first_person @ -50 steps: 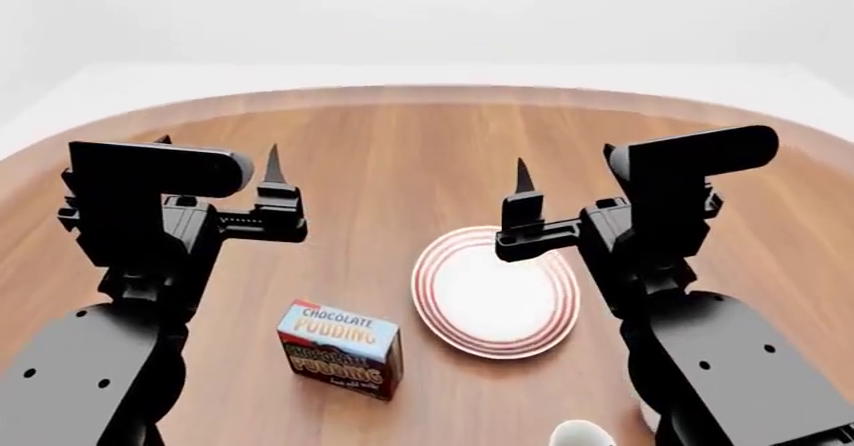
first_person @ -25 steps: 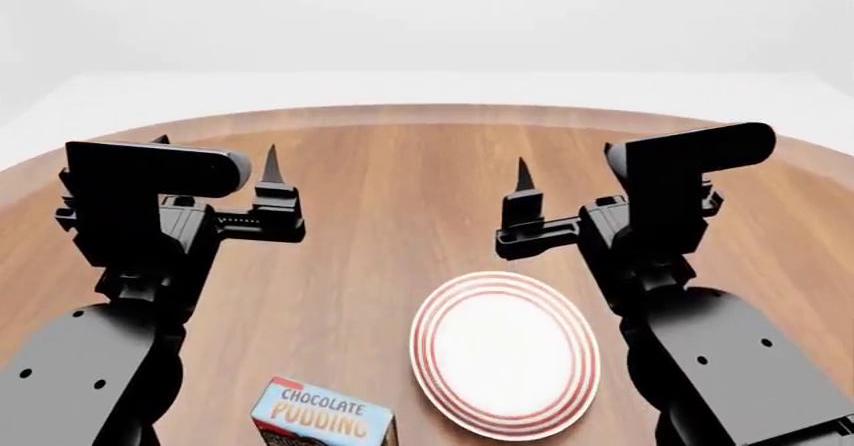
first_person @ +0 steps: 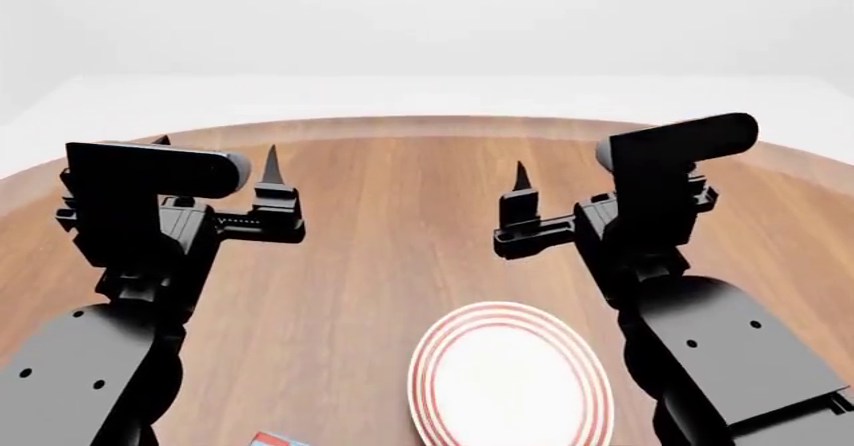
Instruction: Put the chocolate pudding to the right of the plate.
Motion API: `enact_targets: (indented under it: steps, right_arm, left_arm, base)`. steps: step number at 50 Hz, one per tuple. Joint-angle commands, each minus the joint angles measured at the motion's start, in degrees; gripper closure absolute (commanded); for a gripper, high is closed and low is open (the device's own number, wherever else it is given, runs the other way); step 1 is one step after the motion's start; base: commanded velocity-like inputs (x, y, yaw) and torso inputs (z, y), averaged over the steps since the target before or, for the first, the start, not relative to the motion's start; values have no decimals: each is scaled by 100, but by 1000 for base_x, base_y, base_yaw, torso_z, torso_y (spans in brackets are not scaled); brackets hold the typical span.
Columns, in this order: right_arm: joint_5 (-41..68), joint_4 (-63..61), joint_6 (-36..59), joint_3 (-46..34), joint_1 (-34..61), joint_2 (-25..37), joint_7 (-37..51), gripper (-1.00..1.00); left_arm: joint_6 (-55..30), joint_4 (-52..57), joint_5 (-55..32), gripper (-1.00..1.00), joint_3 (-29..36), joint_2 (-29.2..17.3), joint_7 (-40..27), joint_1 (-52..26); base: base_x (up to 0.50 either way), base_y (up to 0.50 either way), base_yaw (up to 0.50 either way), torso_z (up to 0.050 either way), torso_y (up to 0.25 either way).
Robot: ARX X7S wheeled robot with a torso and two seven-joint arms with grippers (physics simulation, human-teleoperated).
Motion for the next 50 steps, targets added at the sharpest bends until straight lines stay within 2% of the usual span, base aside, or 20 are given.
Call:
enact_targets:
  steps: [1,4,6,7,8,10,11,13,14,17,20,27,34,44,45,50]
  right_arm:
    - [-255,210,506,-1208,502,550,135,-100]
    - [142,52,685,-1400,776,759,-440,-100]
    - [249,-161,638,-2028,1071,1208,-793,-100]
    - [443,-206,786,-1896,1101,1175,-991,-100]
    - [976,-384,1535,-1499,1250,1017,-1473,-100]
    - [1543,-670,1642,-1704,1499,1321,-1711,-100]
    - [1898,-675,1645,-1701,1602,1405,-1644,-100]
    - [3528,-236,1648,-2062,2216,1810,-586,-100]
    - [4031,-334,1642,-2367,2485,2000,-424,-100]
    - [4468,-326,1609,-2716,2889,2120,-289,-100]
    - [4324,-658,1213,-3197,2948,2384,-650,-100]
    - [4353,-764,778,-3479,2989,2672,-1281,-100]
    - [4092,-772,565,-3733,2983,2721,-1326,-100]
    - [4239,-697,521,-3632,2885,2581,-1152,-100]
    - [3818,-653,78,-4115,2739,2449,-1422,-100]
    - [3780,-628,8,-4147,2732,2472,-1429,-100]
  left_arm:
    - [20,-34,-20,-100,38,-18,-26,-9]
    - [-3,0,-38,-100,37,-20,-31,-13]
    - [-20,22,-55,-100,20,-23,-29,-15]
    - [-22,23,-53,-100,25,-32,-34,-17]
    - [-34,27,-60,-100,13,-36,-33,-19]
    - [-44,38,-58,-100,17,-49,-45,-18]
    - [-44,38,-58,-100,17,-49,-45,-18]
    - [-64,56,-71,-100,12,-46,-49,-19]
    - [-61,58,-66,-100,25,-50,-58,-14]
    - [-49,37,-70,-100,28,-54,-64,-25]
    - [-26,29,-80,-100,21,-56,-65,-13]
    - [4,-5,-92,-100,-8,-74,-76,-1]
    - [45,-33,-107,-100,-3,-79,-86,10]
    - [24,-13,-142,-100,-18,-92,-106,-4]
    - [100,-41,-143,-100,-54,-107,-86,64]
    - [103,-33,-161,-100,-68,-120,-90,79]
  base:
    - [0,0,0,0,0]
    - [0,0,0,0,0]
    - [0,0,0,0,0]
    - [0,0,0,0,0]
    - [0,0,0,0,0]
    - [0,0,0,0,0]
    - [0,0,0,0,0]
    - [0,0,0,0,0]
    - [0,0,0,0,0]
    - [0,0,0,0,0]
    - [0,0,0,0,0]
    - [0,0,0,0,0]
    - [0,0,0,0,0]
    - [0,0,0,0,0]
    - [0,0,0,0,0]
    - [0,0,0,0,0]
